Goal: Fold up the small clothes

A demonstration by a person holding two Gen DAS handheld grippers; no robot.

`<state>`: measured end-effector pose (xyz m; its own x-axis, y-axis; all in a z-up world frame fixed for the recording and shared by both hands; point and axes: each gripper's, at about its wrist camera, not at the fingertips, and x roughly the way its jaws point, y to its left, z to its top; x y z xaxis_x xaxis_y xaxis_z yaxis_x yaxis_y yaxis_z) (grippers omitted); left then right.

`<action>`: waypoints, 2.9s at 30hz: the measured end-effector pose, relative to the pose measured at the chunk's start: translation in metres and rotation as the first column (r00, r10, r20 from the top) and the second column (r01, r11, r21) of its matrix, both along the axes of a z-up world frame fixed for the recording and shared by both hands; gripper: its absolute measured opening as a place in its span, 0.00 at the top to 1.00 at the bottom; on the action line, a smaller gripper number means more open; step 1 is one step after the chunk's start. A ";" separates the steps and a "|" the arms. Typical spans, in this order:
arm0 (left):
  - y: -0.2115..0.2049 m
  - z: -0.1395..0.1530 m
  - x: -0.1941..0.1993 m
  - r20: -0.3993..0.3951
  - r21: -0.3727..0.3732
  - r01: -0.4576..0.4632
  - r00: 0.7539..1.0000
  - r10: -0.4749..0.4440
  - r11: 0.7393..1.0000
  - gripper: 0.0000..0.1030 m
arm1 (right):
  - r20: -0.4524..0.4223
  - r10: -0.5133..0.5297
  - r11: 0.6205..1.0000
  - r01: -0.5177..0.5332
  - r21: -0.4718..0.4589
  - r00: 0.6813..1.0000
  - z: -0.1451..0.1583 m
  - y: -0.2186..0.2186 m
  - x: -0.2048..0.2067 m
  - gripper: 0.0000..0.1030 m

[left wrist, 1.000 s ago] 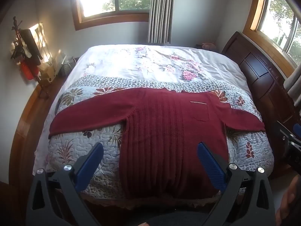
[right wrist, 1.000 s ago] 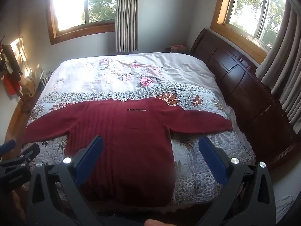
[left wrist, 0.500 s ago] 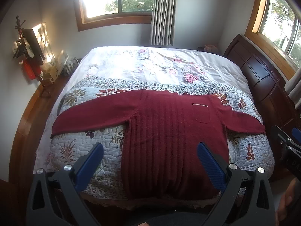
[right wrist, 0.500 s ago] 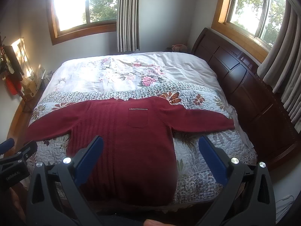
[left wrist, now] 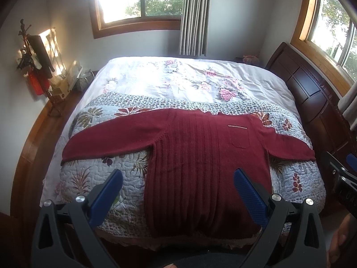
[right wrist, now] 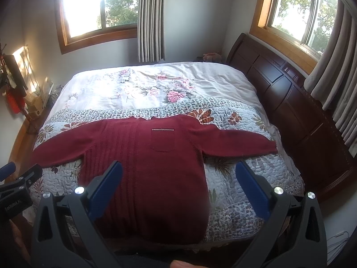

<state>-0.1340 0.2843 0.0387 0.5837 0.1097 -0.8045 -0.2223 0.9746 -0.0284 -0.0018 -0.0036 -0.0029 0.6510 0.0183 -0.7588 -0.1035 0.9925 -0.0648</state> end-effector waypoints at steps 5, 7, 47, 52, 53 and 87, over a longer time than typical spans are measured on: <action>0.000 0.000 0.001 0.001 0.003 -0.004 1.000 0.004 1.000 0.04 | -0.001 0.005 1.000 -0.005 -0.003 1.000 -0.002 0.002 0.002 0.03; 0.000 0.000 0.002 0.001 0.003 -0.005 1.000 0.005 1.000 0.04 | -0.002 0.006 1.000 -0.006 -0.003 1.000 -0.002 0.002 0.002 0.03; 0.003 0.005 -0.004 0.019 0.020 -0.019 1.000 0.018 1.000 0.04 | -0.001 0.013 1.000 -0.013 -0.001 1.000 -0.003 0.005 0.000 0.03; 0.003 0.006 -0.005 0.020 0.022 -0.019 1.000 0.019 1.000 0.04 | 0.000 0.012 1.000 -0.012 -0.001 1.000 -0.003 0.005 -0.001 0.03; 0.003 0.005 -0.004 0.020 0.021 -0.019 1.000 0.018 1.000 0.04 | -0.001 0.012 1.000 -0.012 0.000 1.000 -0.003 0.005 -0.001 0.03; -0.024 -0.028 0.063 0.195 -0.223 0.241 0.961 -0.199 0.945 0.04 | 0.058 -0.228 0.943 0.205 0.260 0.972 -0.102 -0.215 0.094 0.03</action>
<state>-0.0710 0.2601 0.0107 0.6995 -0.2224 -0.6792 0.0249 0.9574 -0.2878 0.0917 -0.2185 -0.1050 0.7229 0.0520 -0.6890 0.1107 0.9756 0.1898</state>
